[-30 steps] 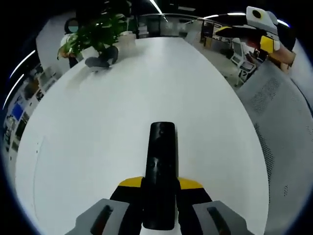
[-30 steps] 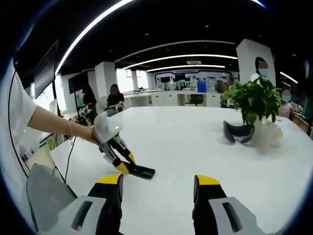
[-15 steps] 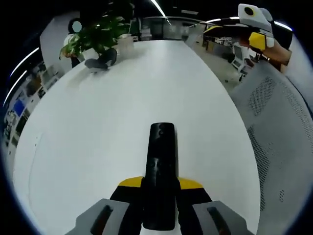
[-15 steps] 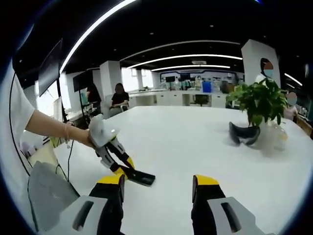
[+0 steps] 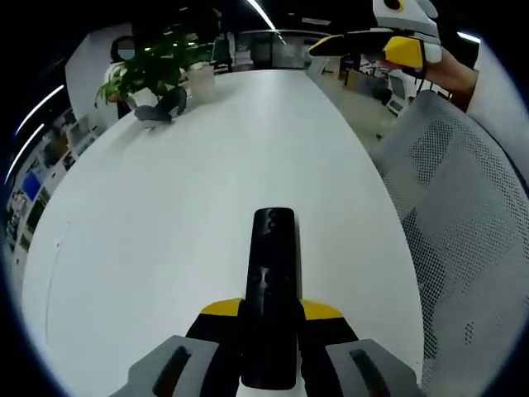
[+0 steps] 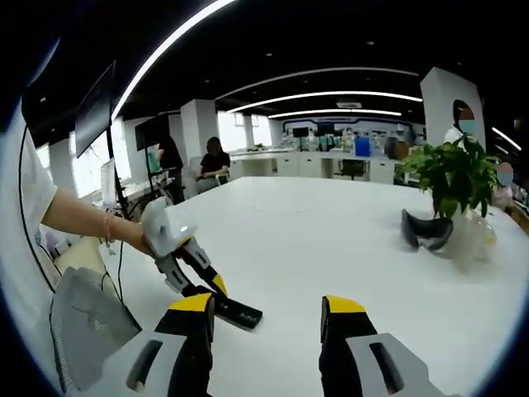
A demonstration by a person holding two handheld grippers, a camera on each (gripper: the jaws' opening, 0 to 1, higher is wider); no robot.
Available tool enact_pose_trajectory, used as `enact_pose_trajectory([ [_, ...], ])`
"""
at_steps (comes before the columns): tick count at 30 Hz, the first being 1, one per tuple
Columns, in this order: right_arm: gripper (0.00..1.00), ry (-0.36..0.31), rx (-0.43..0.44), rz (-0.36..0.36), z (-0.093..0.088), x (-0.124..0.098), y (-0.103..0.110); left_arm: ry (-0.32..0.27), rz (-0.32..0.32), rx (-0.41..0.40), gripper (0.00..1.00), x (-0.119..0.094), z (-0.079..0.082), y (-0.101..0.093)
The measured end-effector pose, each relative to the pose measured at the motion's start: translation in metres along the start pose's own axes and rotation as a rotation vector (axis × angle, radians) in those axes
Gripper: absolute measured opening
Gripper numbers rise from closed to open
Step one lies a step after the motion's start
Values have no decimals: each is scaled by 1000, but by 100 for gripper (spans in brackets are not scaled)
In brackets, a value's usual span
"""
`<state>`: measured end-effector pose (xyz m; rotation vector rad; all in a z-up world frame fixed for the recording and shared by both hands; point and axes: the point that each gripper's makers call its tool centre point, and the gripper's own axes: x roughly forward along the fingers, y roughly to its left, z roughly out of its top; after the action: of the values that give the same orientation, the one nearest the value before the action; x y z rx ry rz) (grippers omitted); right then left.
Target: Press the specified remote control buttons in sequence, fully releasing each button before pressing the next.
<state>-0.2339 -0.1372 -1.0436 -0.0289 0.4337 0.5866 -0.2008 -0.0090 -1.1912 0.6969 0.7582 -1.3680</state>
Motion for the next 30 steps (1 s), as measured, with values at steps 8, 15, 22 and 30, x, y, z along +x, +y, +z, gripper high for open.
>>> enact_pose_trajectory([
  [8, 41, 20, -69, 74, 6, 8, 8, -16, 2, -6, 24, -1, -1, -20],
  [15, 37, 13, -144, 102, 19, 13, 15, -31, 12, -20, 24, -3, -3, -31],
  [22, 35, 28, -181, 132, 18, 16, 26, -37, 15, -25, 24, -4, -4, -42],
  [30, 32, 60, -251, 158, 13, 16, 34, -61, 20, -38, 24, -6, -4, -55],
])
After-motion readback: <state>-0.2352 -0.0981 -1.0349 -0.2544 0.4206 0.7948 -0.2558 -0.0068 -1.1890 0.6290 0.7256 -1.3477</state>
